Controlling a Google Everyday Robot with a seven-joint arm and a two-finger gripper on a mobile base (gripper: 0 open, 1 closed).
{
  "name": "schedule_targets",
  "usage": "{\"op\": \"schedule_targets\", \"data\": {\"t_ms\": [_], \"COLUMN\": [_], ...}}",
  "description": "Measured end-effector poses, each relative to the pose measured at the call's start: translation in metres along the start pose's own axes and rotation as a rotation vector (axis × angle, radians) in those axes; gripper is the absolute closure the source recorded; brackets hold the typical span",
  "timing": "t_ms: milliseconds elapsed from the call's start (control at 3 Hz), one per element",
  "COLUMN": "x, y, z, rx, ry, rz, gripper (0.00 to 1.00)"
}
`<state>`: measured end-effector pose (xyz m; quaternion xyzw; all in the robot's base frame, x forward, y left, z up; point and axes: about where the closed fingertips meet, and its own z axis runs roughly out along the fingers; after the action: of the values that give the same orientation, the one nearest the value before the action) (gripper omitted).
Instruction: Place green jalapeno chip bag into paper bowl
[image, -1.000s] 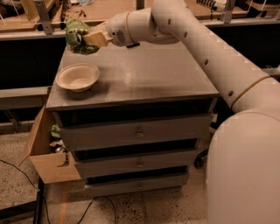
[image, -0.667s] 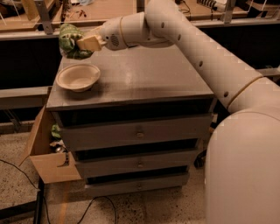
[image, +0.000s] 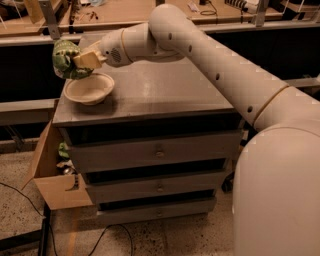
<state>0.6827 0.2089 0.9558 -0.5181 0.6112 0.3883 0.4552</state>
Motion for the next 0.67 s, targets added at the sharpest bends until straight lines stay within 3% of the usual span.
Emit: {"op": "schedule_targets", "data": {"t_ms": [667], "x": [0.035], "y": [0.002], "z": [-0.011], "rx": [0.073], "ry": [-0.04], "rz": [0.109], "gripper": [0.36]}}
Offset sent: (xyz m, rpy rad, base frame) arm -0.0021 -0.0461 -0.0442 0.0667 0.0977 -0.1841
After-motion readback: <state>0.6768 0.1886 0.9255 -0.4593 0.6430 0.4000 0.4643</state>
